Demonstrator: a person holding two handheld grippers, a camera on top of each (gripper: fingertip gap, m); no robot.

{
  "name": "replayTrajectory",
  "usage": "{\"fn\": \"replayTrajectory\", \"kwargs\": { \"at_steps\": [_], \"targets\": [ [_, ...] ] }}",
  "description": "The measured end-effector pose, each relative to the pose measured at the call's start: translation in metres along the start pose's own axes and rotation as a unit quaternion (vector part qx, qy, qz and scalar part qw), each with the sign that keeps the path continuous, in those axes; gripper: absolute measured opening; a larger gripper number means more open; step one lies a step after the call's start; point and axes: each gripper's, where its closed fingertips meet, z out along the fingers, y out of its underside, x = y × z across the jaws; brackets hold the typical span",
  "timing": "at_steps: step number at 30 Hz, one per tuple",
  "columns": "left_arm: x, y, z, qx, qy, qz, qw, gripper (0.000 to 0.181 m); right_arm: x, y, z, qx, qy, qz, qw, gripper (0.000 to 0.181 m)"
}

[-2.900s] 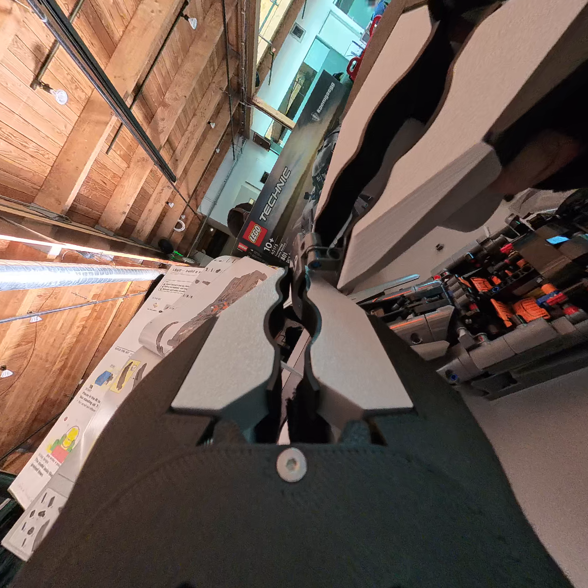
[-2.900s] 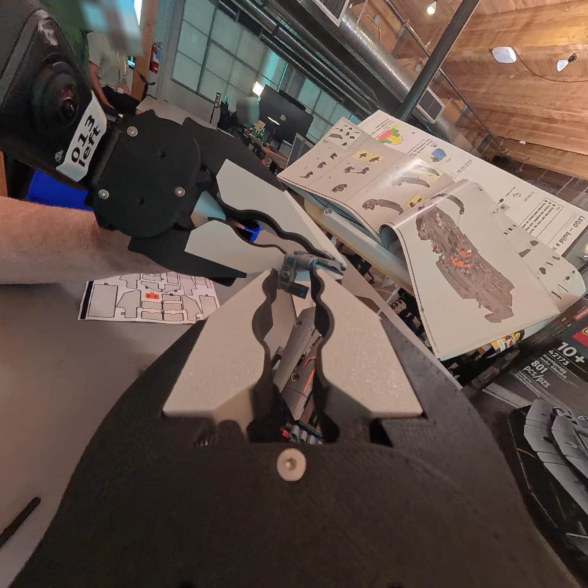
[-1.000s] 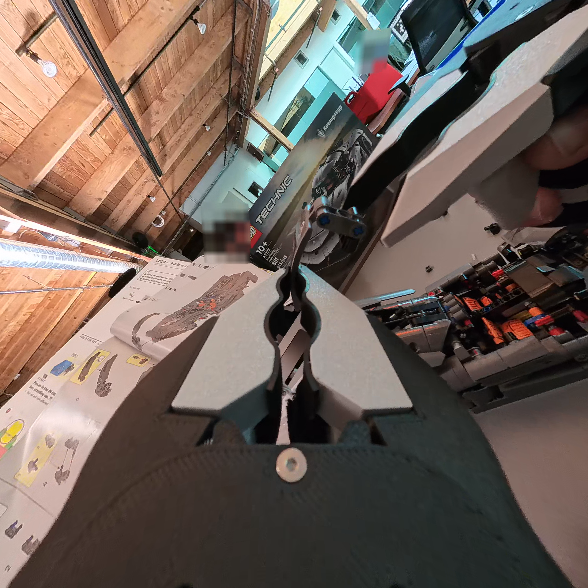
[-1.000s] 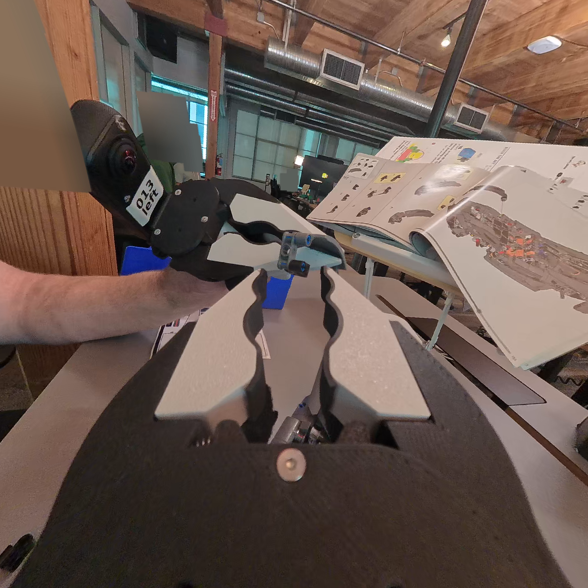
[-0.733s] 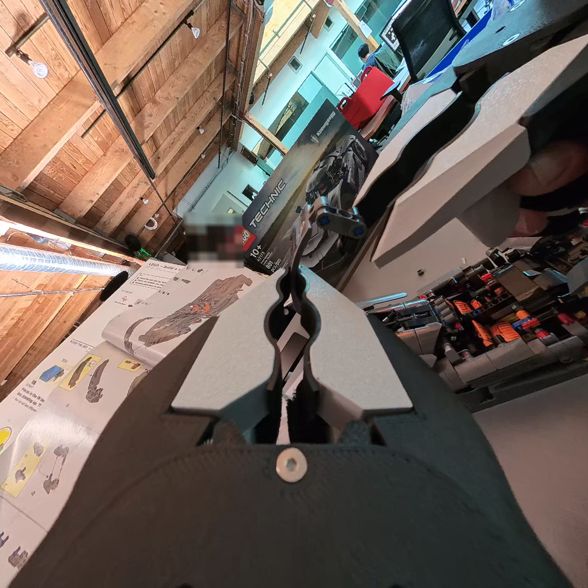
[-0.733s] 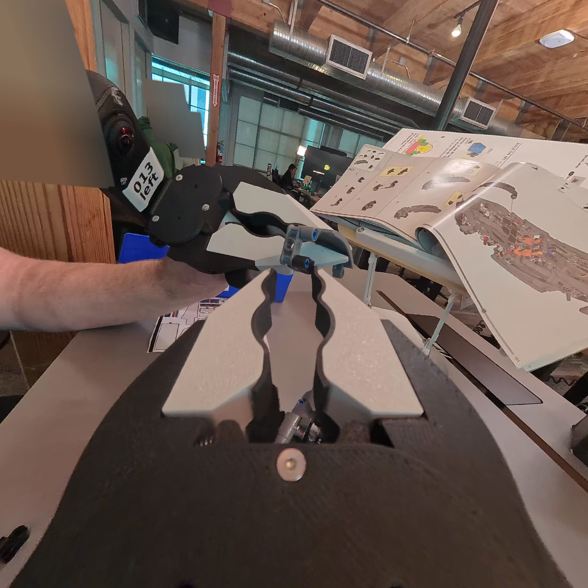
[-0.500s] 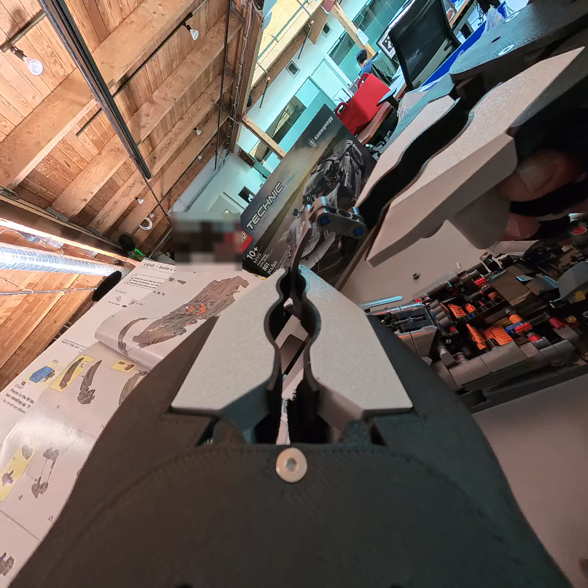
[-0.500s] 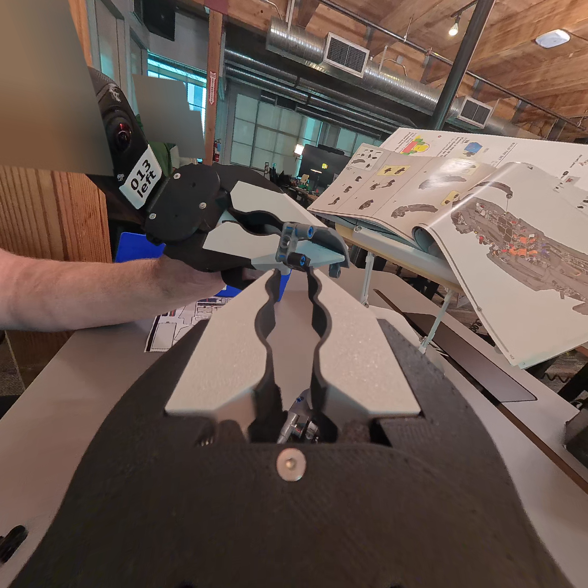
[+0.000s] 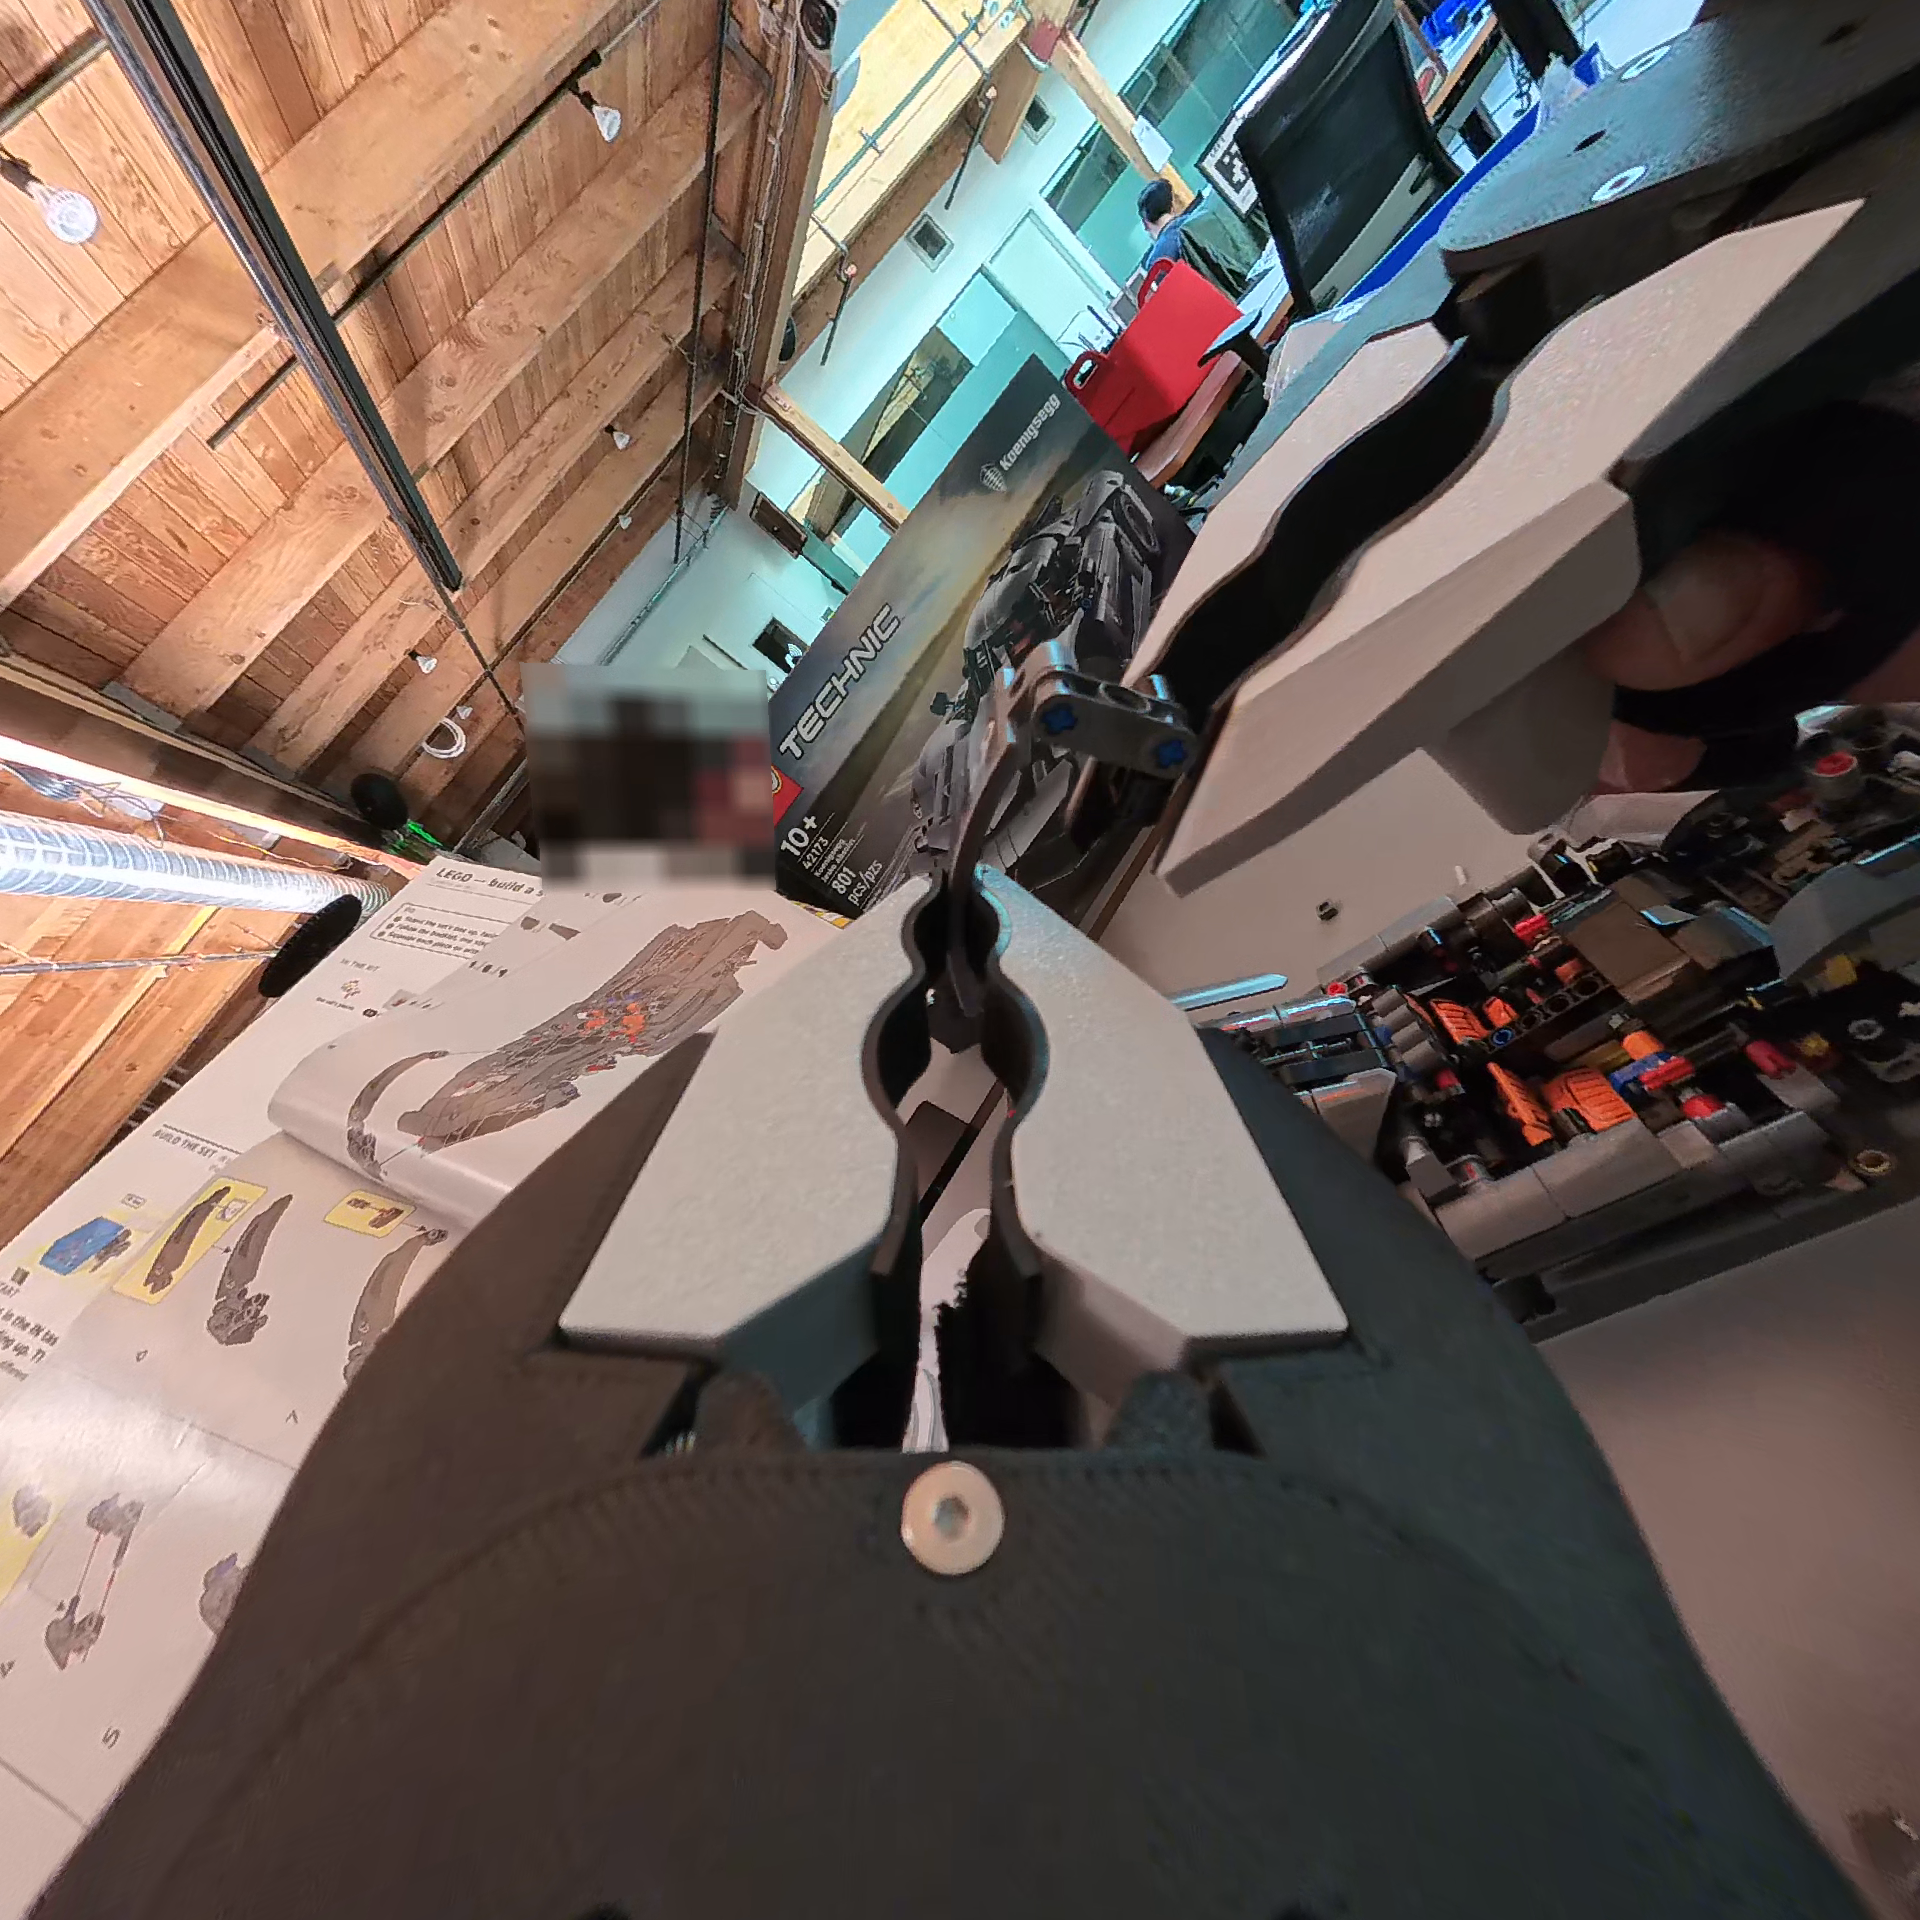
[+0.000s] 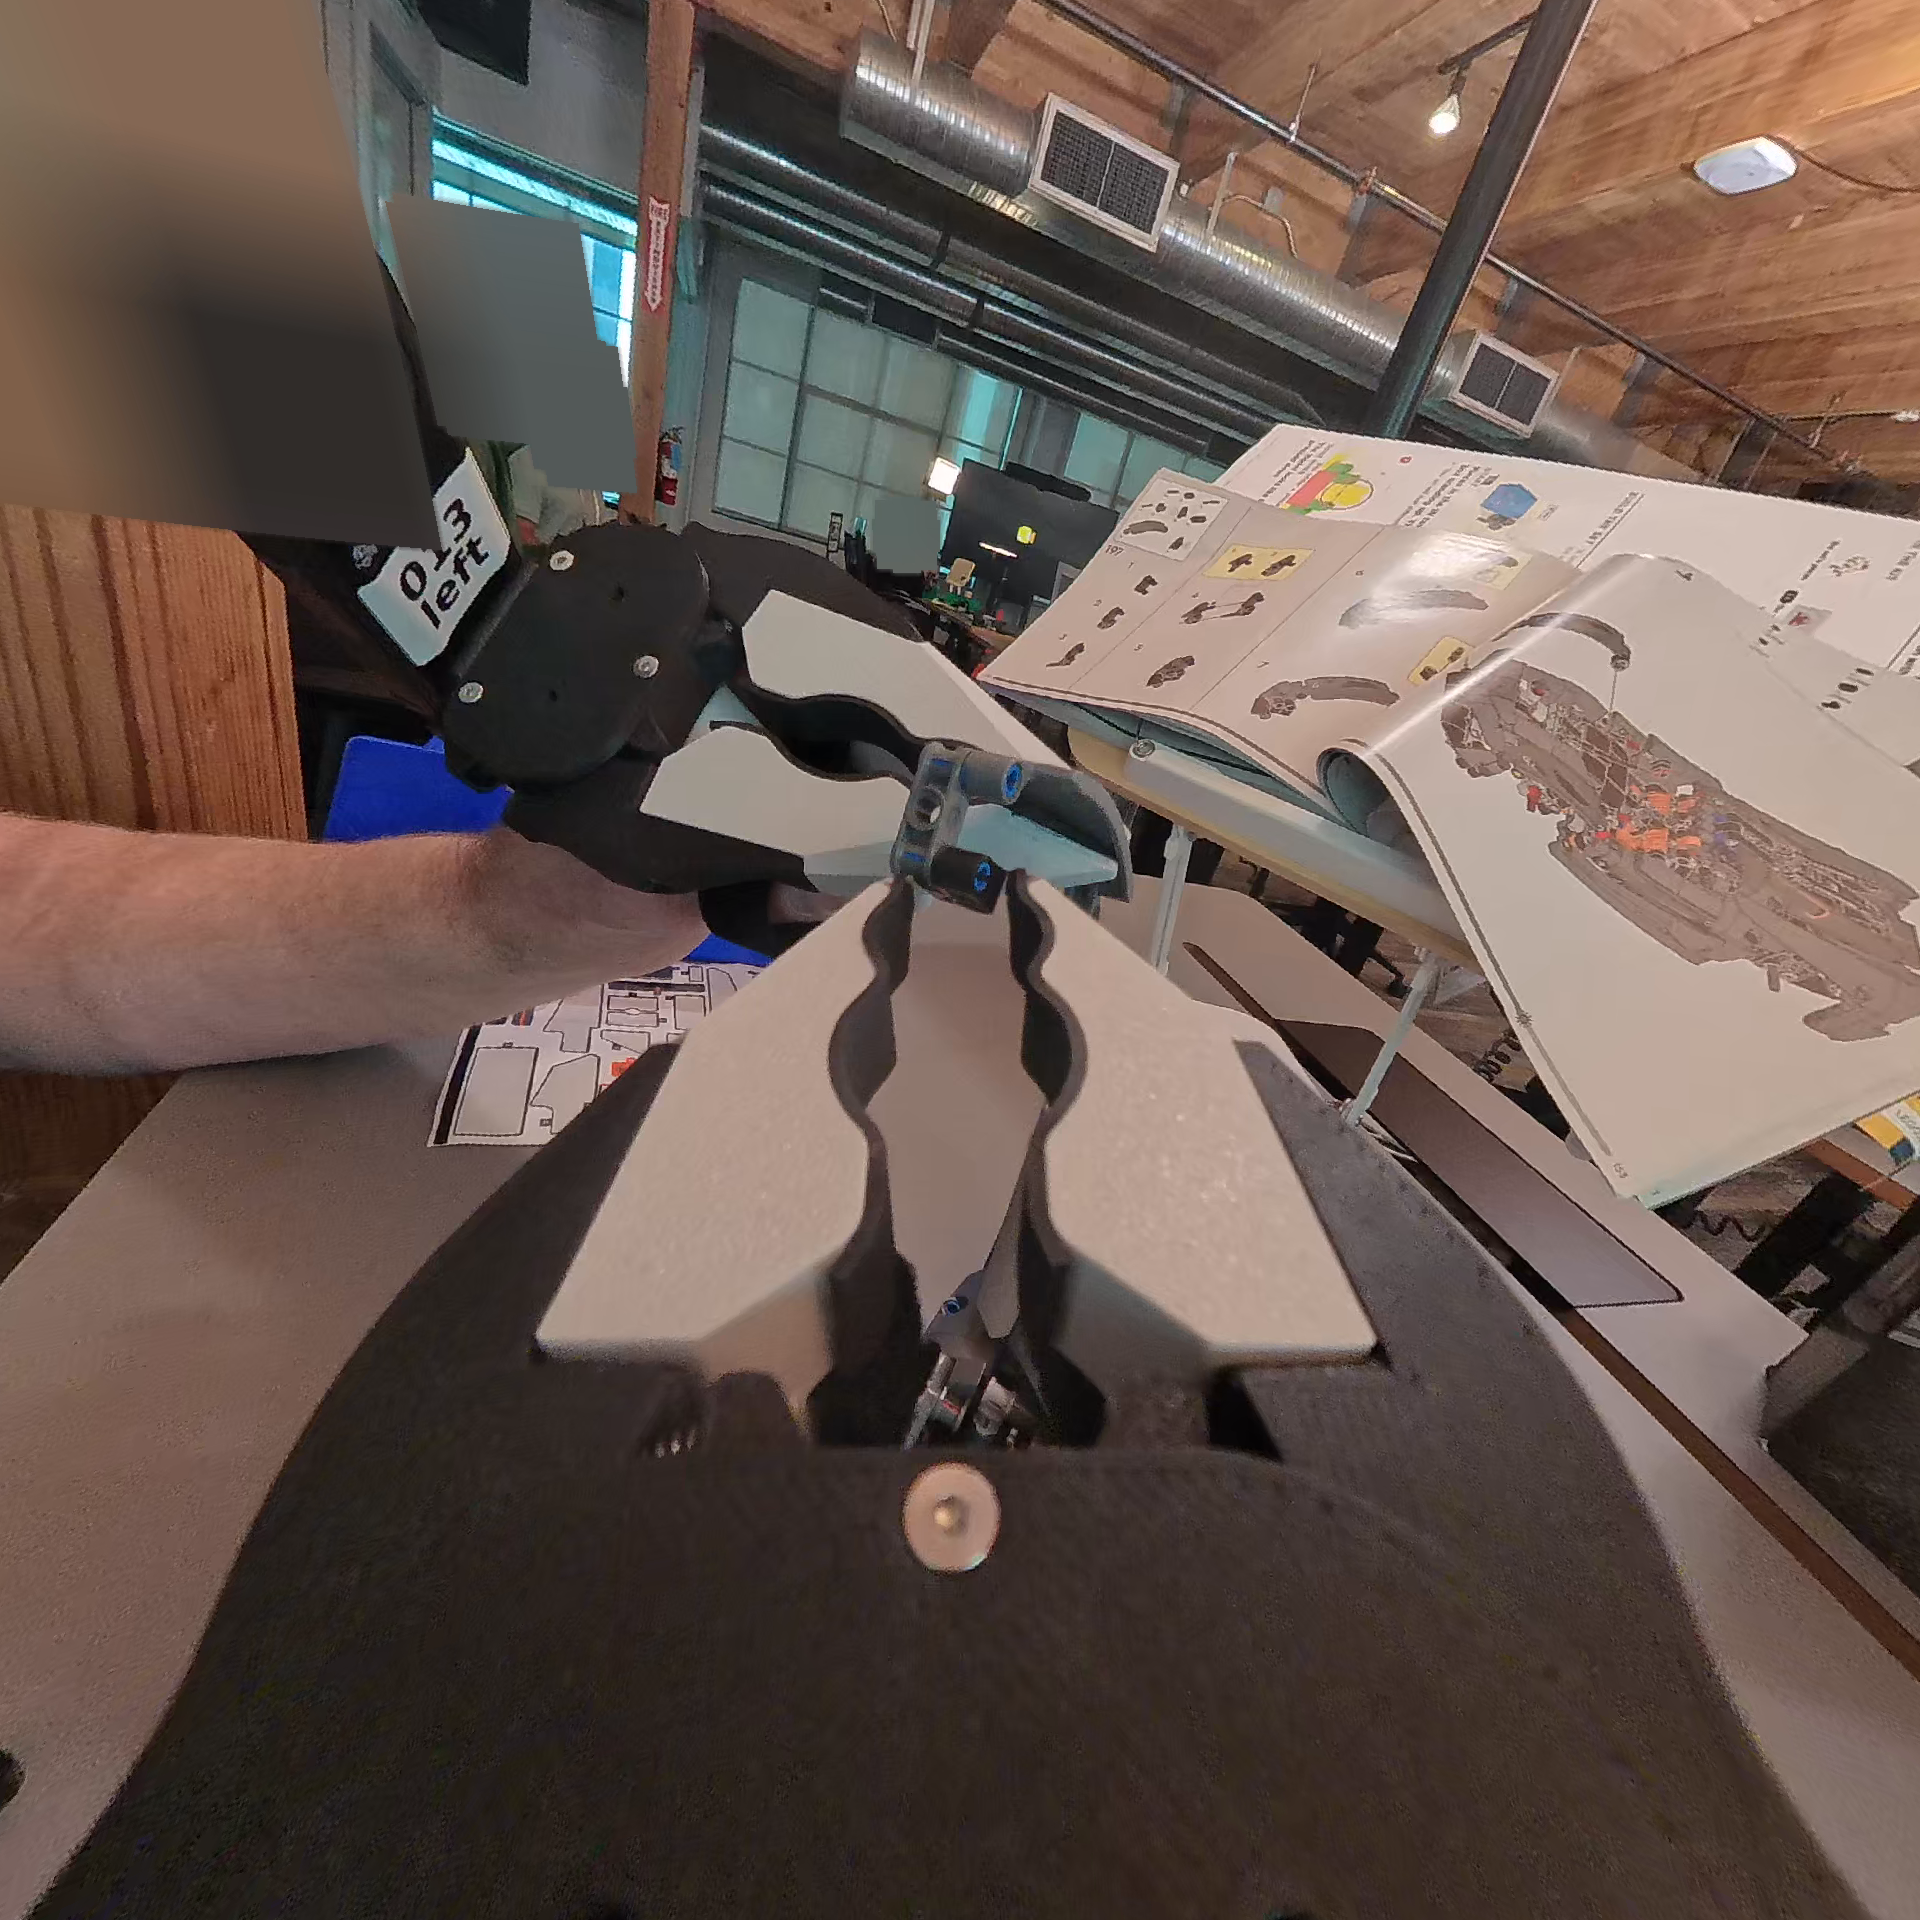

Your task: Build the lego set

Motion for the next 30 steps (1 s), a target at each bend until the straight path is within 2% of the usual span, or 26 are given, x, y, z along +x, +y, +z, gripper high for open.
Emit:
{"fn": "replayTrajectory", "kwargs": {
  "at_steps": [21,30],
  "targets": [
    [0.0003,-0.0022,-0.0008,0.005,0.0,0.001,1.0,0.0,-0.0026,0.0,-0.0026,-0.001,-0.025,0.027,0.999,0.011],
    [-0.0057,0.0061,0.0008,-0.02,-0.01,-0.019,1.0,0.0,0.0038,0.001,-0.002,-0.008,0.011,-0.004,1.0,0.016]
  ]
}}
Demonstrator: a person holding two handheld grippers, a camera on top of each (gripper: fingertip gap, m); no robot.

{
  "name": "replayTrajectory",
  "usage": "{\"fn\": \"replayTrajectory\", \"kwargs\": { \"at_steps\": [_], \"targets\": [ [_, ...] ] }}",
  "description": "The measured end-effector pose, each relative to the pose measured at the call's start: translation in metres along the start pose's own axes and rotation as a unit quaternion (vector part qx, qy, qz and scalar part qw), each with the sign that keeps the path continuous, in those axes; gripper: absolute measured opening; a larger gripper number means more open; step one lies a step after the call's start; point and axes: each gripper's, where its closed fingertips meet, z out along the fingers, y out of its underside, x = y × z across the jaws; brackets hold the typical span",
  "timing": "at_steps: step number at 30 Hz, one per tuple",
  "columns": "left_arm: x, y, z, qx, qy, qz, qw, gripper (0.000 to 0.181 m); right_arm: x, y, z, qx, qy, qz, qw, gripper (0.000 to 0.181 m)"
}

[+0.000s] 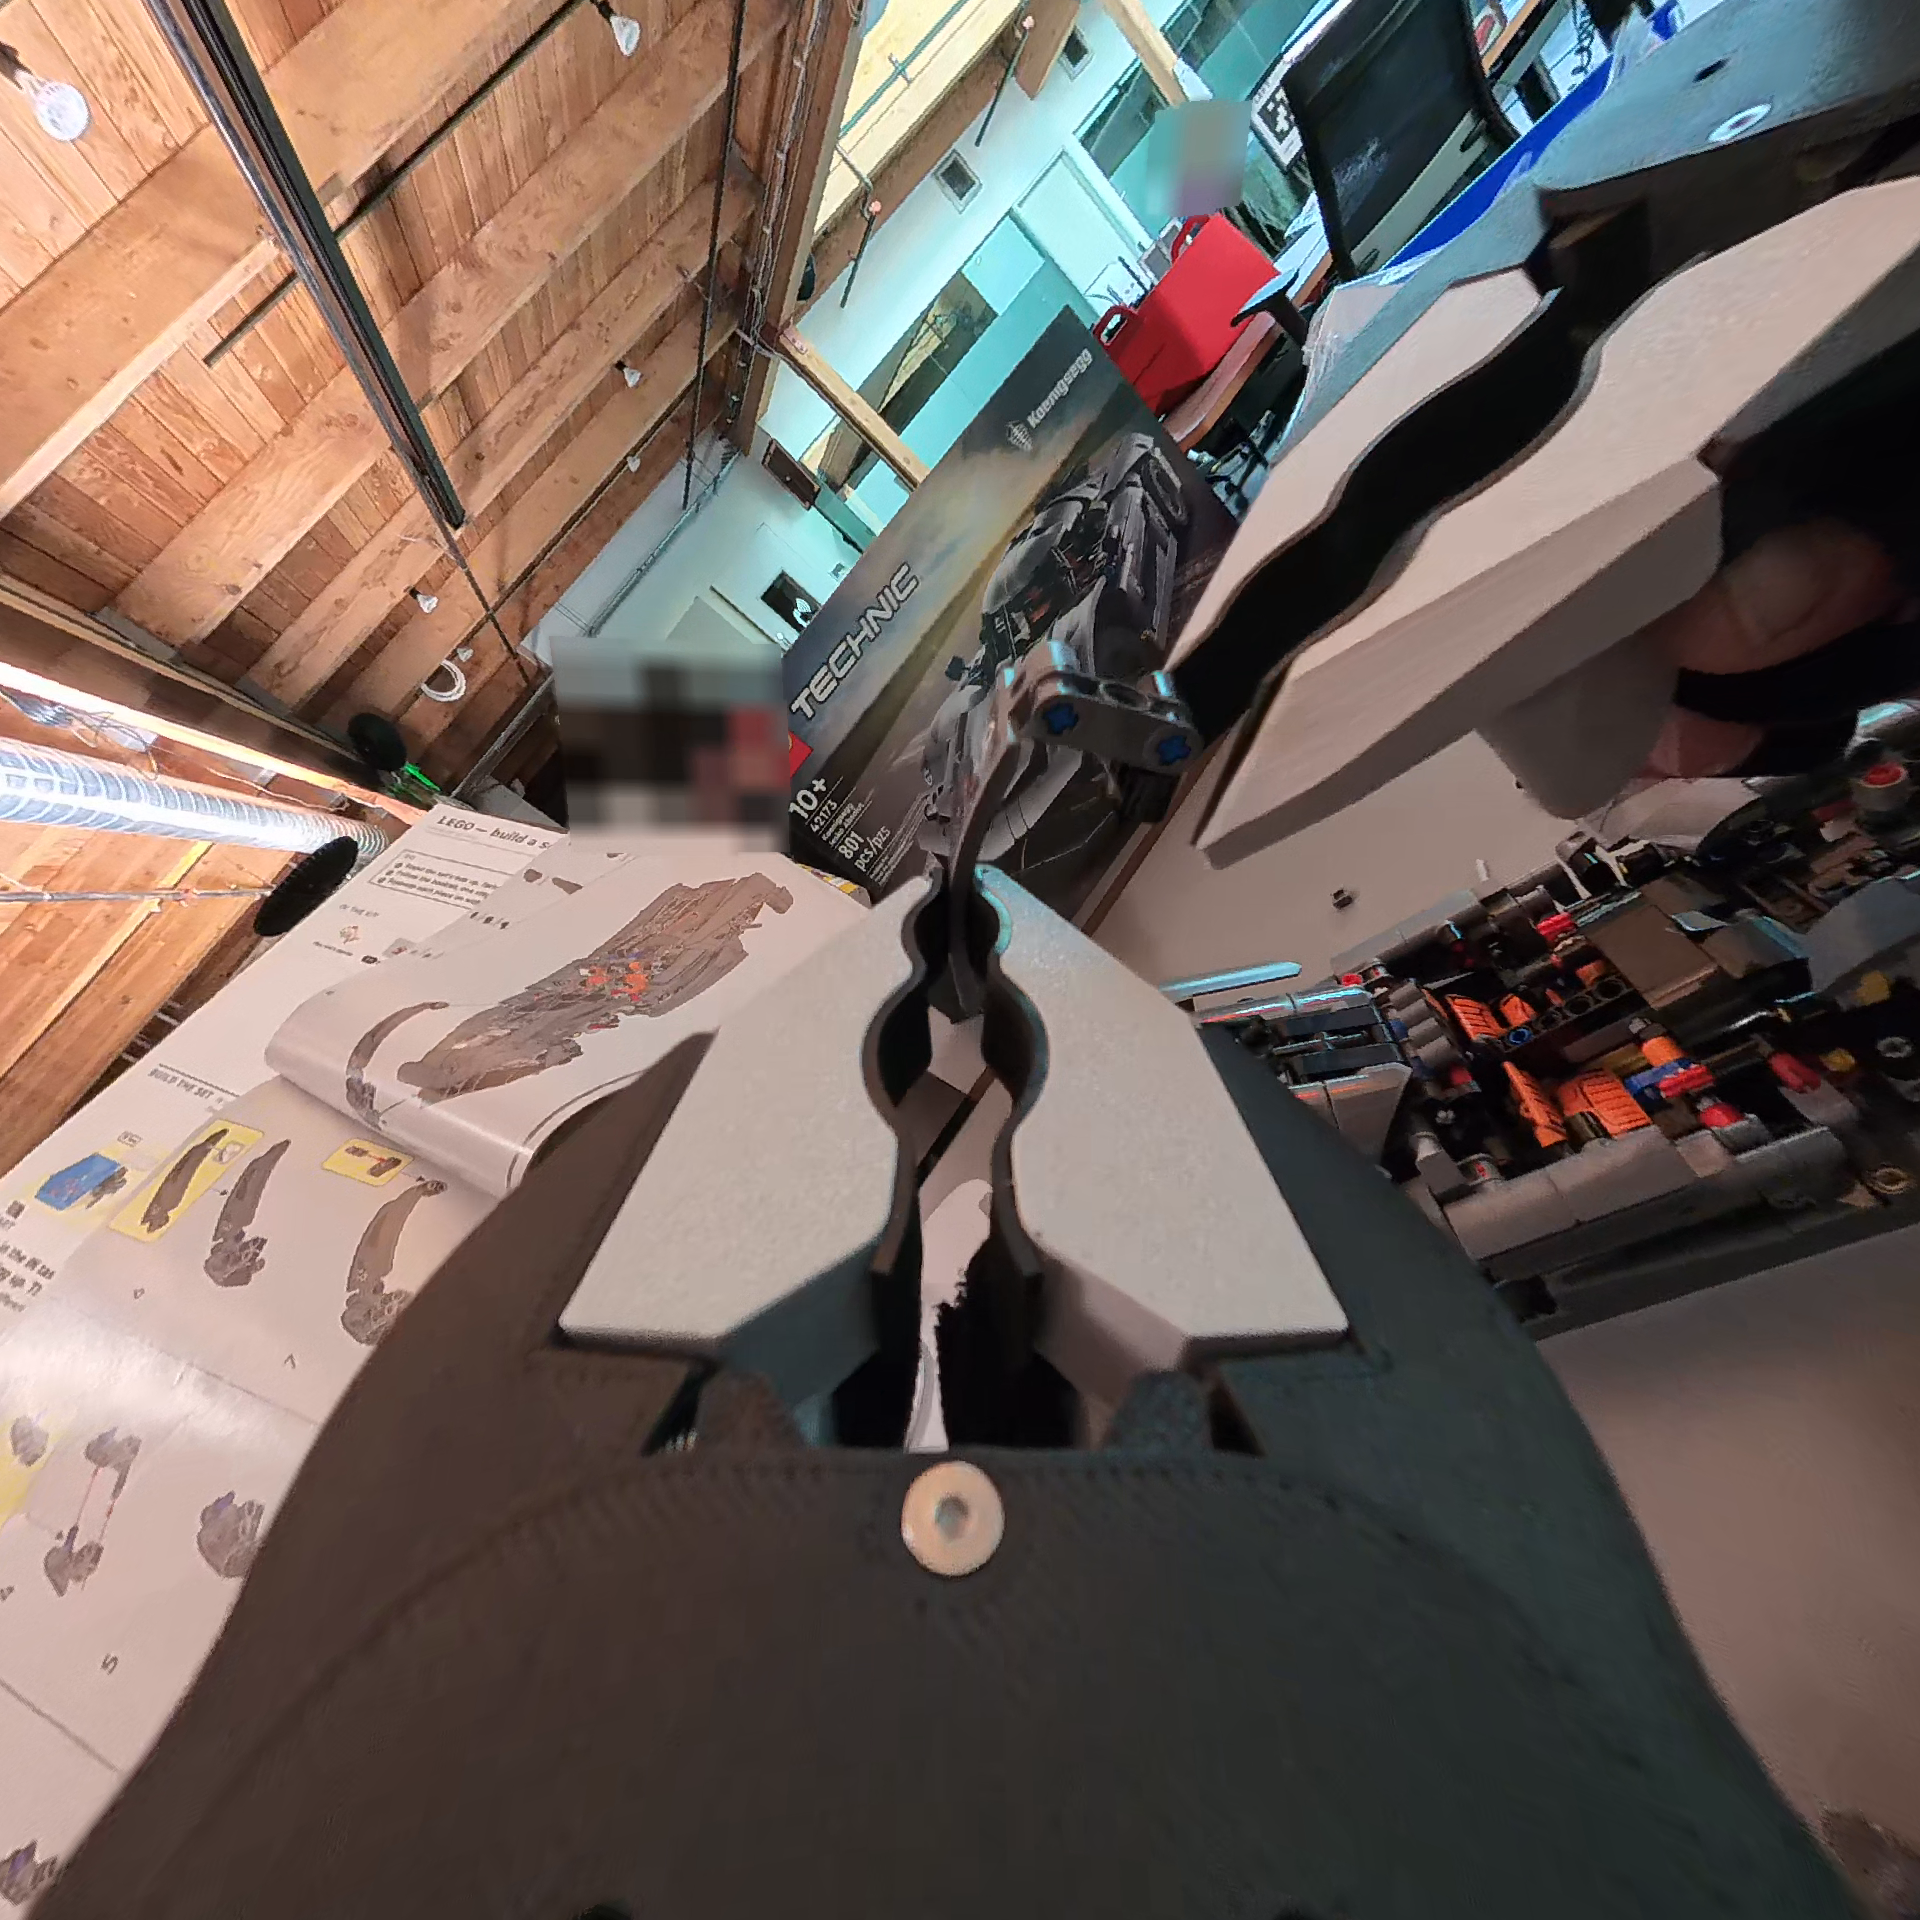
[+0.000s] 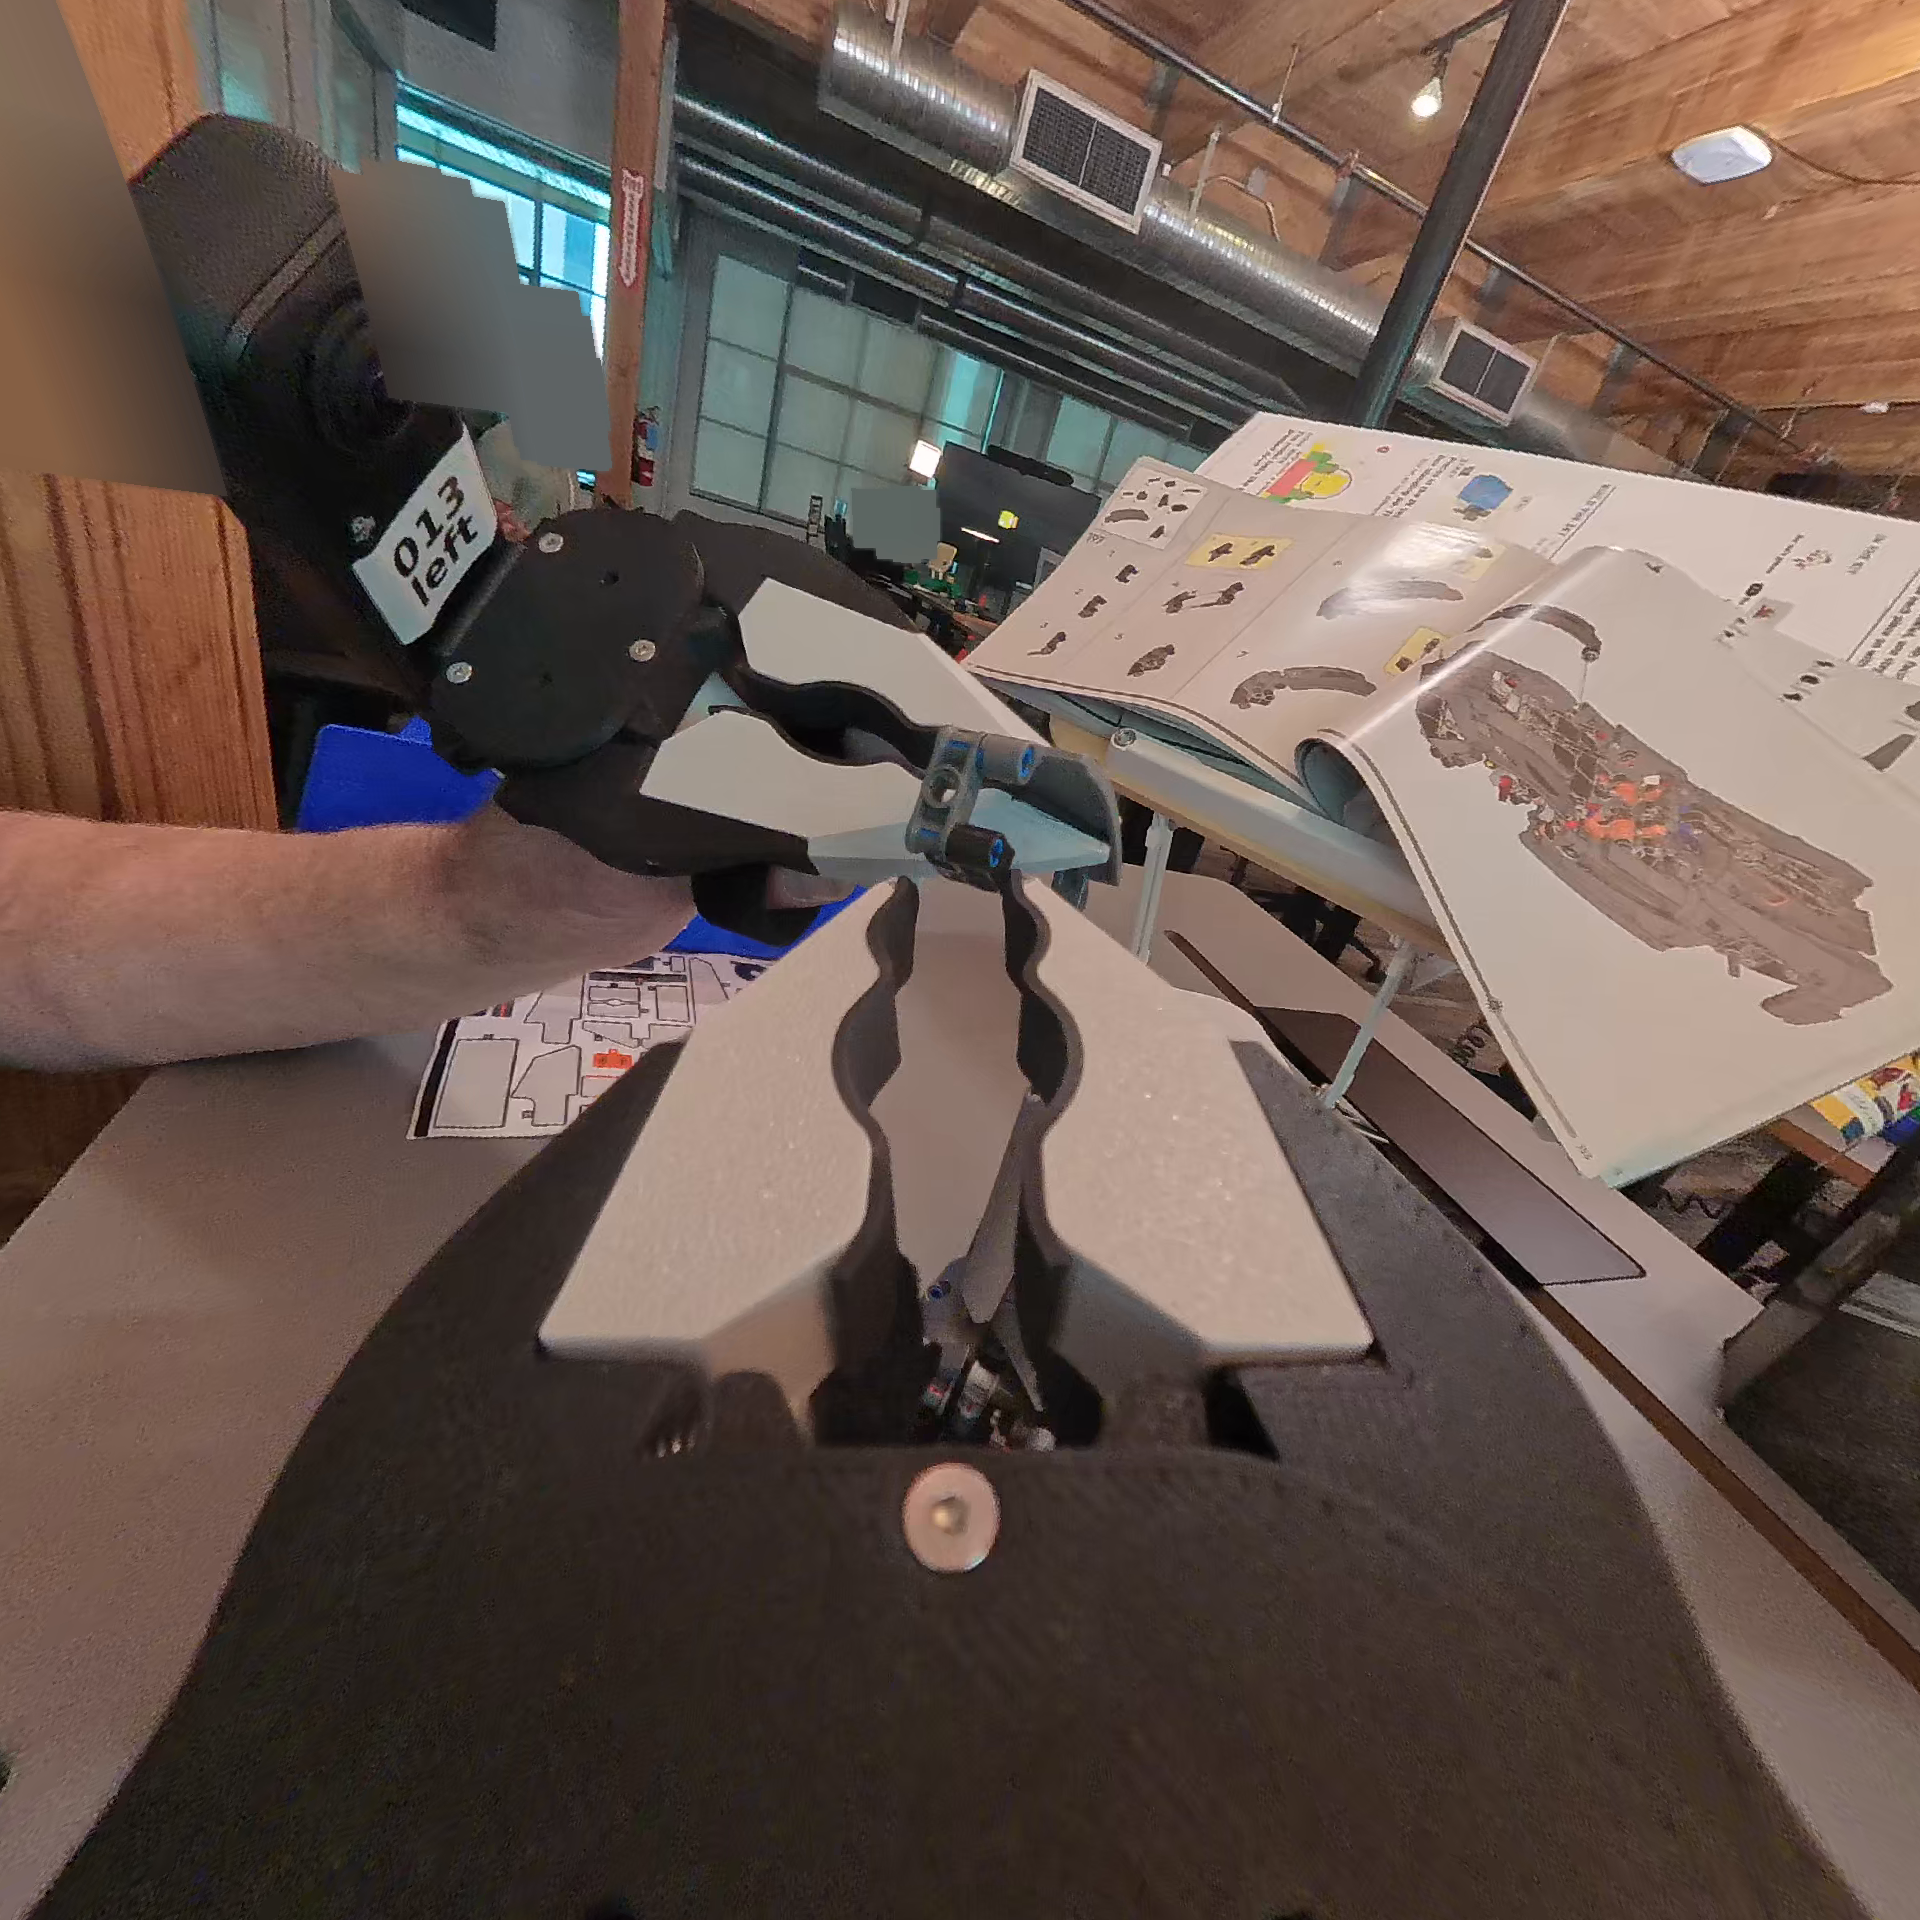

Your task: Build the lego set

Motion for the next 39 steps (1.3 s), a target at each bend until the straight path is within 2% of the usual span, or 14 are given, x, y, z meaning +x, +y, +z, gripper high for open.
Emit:
{"fn": "replayTrajectory", "kwargs": {
  "at_steps": [4,10,14,19,29,39],
  "targets": [
    [0.0003,0.0023,0.0012,-0.014,-0.004,0.004,1.0,0.0,0.0025,0.002,0.0006,-0.004,0.009,-0.001,1.0,0.016],
    [0.0011,0.0062,0.0032,-0.035,-0.014,0.015,0.999,0.0,0.0045,0.0041,0.003,-0.01,0.016,0.01,1.0,0.028],
    [0.0025,0.002,0.0023,-0.036,-0.022,0.036,0.998,0.0,0.0046,0.0062,0.0045,-0.014,0.025,0.007,1.0,0.018],
    [0.0021,-0.0003,0.0014,-0.039,-0.032,0.053,0.997,0.0,0.004,0.0051,0.0029,-0.013,0.02,0.01,1.0,0.016],
    [0.0006,0.0026,0.0021,-0.04,-0.03,0.048,0.998,0.0,0.0045,0.0093,0.0017,-0.039,0.015,0.009,0.999,0.012],
    [0.002,0.0013,0.002,-0.03,-0.02,0.035,0.999,0.0,0.004,0.0064,0.0012,-0.036,0.021,-0.013,0.999,0.013]
  ]
}}
